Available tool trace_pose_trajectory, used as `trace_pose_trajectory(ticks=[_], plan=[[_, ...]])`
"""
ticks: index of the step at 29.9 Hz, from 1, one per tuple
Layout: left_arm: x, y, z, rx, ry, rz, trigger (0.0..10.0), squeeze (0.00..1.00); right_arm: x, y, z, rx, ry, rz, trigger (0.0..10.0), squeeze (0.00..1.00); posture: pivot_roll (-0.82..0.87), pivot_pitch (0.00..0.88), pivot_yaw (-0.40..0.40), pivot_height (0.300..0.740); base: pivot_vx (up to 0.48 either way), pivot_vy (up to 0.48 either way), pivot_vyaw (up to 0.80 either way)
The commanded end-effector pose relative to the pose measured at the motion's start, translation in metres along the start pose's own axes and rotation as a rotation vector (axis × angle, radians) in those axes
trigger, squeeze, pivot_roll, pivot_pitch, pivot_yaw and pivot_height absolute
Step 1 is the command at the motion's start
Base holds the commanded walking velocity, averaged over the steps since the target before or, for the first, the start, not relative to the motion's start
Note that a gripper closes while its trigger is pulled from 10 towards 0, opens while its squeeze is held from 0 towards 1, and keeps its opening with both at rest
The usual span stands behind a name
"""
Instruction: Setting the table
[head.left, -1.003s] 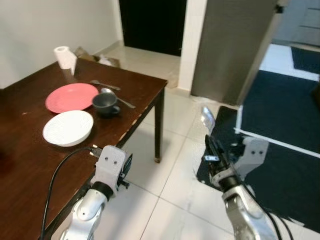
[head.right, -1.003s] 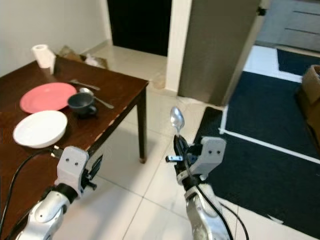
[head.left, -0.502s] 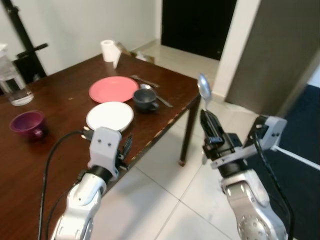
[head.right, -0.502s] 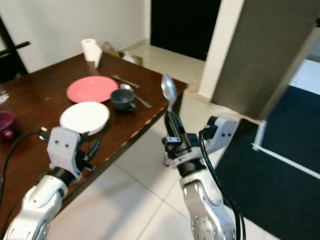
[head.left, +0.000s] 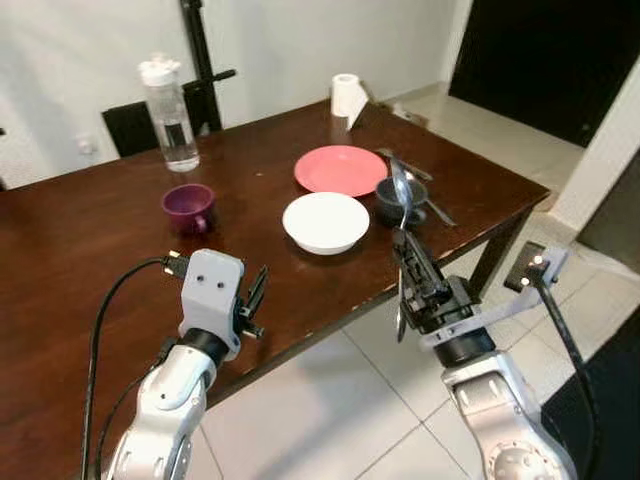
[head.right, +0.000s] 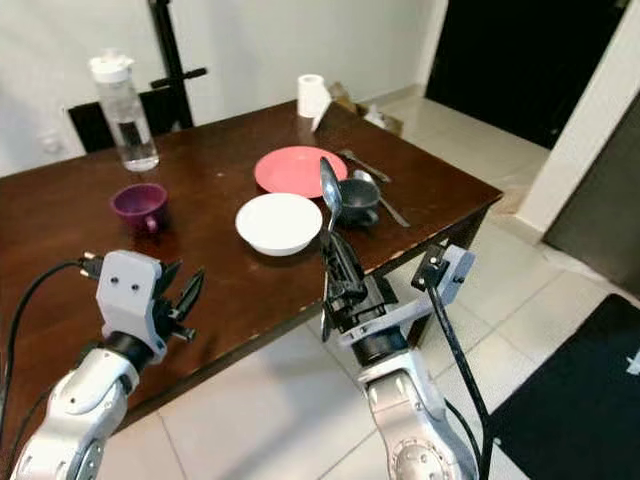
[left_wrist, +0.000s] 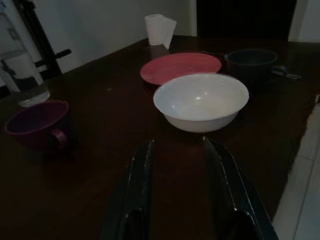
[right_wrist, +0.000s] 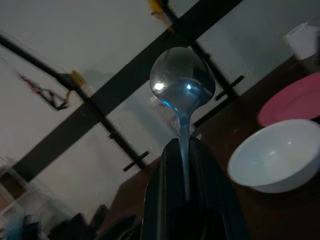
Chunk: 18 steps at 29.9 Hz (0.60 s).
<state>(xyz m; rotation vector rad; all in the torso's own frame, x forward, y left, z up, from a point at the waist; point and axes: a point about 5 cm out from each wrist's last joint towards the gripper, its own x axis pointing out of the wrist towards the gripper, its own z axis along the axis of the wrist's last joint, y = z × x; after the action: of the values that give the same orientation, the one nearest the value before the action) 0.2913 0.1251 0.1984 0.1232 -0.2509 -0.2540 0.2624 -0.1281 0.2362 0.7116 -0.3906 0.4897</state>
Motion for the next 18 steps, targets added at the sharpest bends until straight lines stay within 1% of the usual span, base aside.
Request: trace_pose_trajectory(ticks=[1, 18], plan=[[-0.0028, 0.0039, -0.0025, 0.005, 0.017, 0.014, 10.0, 0.00, -0.0001, 0.0036, -0.0019, 0.024, 0.006, 0.020, 10.0, 0.00, 0.03, 0.097, 0.070, 0.740, 0.000, 0.000, 0.80], [-0.0010, 0.0025, -0.0033, 0.003, 0.033, 0.010, 10.0, 0.00, -0.0014, -0.0023, 0.0014, 0.046, 0.021, 0.008, 10.0, 0.00, 0.04, 0.095, 0.072, 0.740, 0.000, 0.000, 0.80]])
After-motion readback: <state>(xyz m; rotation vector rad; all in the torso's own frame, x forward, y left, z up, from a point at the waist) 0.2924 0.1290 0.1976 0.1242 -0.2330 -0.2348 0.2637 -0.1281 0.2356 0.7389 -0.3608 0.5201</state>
